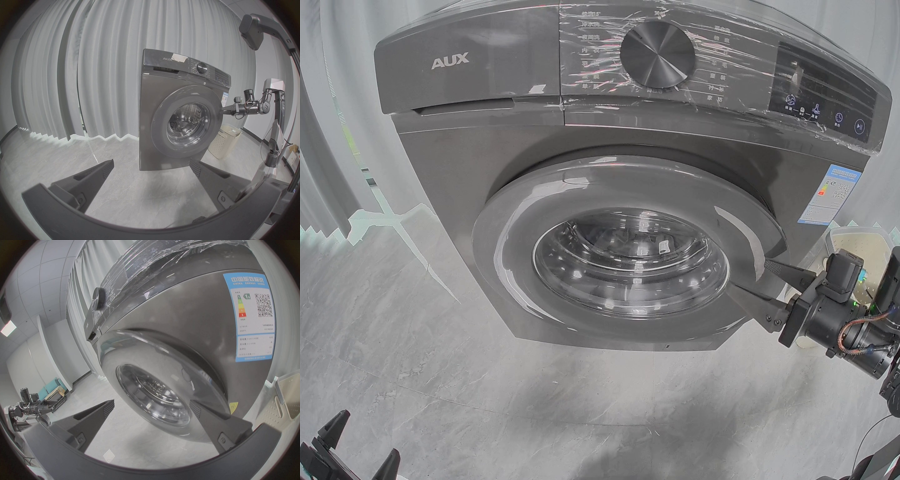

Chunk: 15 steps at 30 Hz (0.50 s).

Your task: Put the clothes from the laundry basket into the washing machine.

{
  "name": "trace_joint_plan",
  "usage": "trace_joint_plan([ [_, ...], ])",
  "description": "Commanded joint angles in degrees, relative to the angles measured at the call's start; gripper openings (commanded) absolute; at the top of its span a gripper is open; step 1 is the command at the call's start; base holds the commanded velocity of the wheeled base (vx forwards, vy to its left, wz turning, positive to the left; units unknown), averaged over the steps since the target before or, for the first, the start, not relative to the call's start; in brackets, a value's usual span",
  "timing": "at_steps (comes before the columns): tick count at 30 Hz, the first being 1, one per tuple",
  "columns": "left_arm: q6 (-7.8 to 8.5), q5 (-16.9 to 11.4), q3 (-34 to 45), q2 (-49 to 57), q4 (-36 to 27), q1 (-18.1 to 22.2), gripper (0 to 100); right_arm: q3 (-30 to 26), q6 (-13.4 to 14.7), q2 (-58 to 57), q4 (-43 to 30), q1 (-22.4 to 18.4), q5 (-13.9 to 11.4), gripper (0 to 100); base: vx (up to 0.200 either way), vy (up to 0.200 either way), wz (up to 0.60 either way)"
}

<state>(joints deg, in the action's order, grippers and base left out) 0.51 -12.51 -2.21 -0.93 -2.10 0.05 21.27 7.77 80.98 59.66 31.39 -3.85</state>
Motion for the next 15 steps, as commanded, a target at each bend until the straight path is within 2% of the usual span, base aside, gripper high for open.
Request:
trace_joint_plan([
  [1, 0.02, -0.1, 0.0, 0.9, 0.0, 0.0, 100, 1.4, 0.1, 1.6, 1.2, -0.9, 0.2, 100, 0.200, 0.000, 0.00],
  [2, -0.07, -0.1, 0.0, 0.9, 0.0, 0.0, 100, 1.6, 0.1, 2.0, 1.9, -1.2, 0.2, 100, 0.200, 0.000, 0.00],
  [8, -0.25, -0.1, 0.0, 0.9, 0.1, 0.0, 100, 0.8, -0.2, 2.2, 5.1, -1.8, 2.6, 100, 0.000, 0.000, 0.00],
  [12, -0.25, -0.1, 0.0, 0.9, 0.1, 0.0, 100, -0.4, -0.4, 1.6, 5.1, -1.8, 2.7, 100, 0.000, 0.000, 0.00],
  [15, -0.42, -0.1, 0.0, 0.9, 0.1, 0.0, 100, -3.5, -0.6, 0.3, 5.1, -1.7, 2.8, 100, 0.000, 0.000, 0.00],
])
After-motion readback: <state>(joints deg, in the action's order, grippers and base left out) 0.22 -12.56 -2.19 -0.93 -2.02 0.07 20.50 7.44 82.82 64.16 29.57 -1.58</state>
